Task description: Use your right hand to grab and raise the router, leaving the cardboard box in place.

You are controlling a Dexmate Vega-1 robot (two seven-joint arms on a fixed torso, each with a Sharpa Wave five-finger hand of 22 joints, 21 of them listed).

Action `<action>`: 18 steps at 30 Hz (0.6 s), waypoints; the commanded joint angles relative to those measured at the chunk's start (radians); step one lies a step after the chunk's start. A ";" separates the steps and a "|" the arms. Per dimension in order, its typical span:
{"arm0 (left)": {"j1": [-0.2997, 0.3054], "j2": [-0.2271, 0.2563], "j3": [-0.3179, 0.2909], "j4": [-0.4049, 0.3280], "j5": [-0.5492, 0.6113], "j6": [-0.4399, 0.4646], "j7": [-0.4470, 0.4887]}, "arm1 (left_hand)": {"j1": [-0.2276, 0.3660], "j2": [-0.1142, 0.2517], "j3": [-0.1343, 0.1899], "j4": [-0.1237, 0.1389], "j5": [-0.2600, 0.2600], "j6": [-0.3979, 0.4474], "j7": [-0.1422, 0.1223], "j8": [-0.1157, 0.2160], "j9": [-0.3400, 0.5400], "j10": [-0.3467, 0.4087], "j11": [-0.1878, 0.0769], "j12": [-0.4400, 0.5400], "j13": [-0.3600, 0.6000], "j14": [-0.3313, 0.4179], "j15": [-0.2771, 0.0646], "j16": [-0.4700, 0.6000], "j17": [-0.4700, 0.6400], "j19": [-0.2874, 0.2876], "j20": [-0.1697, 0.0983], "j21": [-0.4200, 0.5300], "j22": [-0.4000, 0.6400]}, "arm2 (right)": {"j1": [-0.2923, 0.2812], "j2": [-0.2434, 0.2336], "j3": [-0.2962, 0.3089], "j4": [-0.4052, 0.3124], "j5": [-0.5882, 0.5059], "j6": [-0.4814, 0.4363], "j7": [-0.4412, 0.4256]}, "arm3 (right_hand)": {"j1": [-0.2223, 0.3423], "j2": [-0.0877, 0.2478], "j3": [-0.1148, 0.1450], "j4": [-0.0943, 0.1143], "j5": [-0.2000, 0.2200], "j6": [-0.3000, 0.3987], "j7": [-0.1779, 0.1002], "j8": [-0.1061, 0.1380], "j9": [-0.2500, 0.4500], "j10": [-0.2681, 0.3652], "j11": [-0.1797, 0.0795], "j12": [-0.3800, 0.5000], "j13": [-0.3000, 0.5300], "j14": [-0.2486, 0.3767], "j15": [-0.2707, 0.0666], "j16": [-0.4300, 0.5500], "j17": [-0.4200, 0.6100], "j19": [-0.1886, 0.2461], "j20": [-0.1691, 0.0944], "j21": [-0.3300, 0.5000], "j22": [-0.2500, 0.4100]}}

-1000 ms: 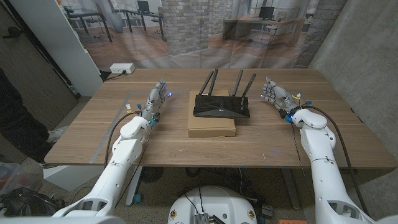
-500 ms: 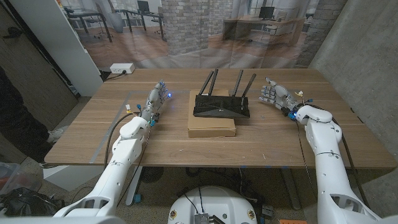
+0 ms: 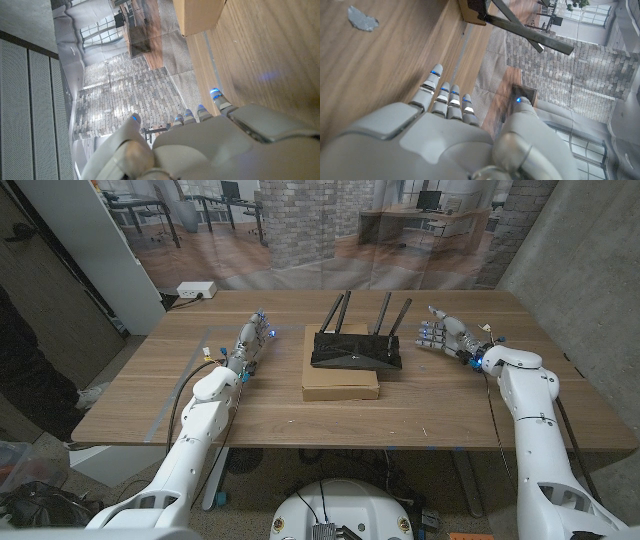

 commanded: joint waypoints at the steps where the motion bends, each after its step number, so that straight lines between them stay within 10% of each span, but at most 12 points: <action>1: -0.012 -0.010 -0.013 0.020 0.012 -0.001 -0.016 | 0.011 0.001 -0.002 -0.002 0.006 -0.072 0.008 0.002 0.002 -0.074 0.008 0.001 0.004 -0.089 0.005 -0.001 0.001 -0.087 0.010 -0.003 0.004 | 0.019 -0.044 -0.005 -0.004 -0.003 -0.090 0.049 | -0.014 -0.004 -0.009 0.002 -0.001 0.016 0.073 0.006 0.004 0.022 0.007 0.009 0.005 0.022 0.006 0.009 0.005 0.030 0.013 0.010 0.003; 18: -0.027 -0.021 -0.026 0.049 0.023 -0.006 -0.033 | 0.011 0.002 -0.003 -0.002 0.006 -0.075 0.009 0.002 0.002 -0.077 0.009 0.001 0.004 -0.091 0.005 -0.001 0.001 -0.085 0.008 -0.009 0.004 | 0.057 -0.129 -0.027 0.005 -0.002 -0.226 0.138 | -0.028 0.000 -0.016 0.005 0.003 0.041 0.079 0.007 0.004 0.068 0.022 0.017 0.009 0.073 0.013 0.016 0.007 0.085 0.021 0.019 0.004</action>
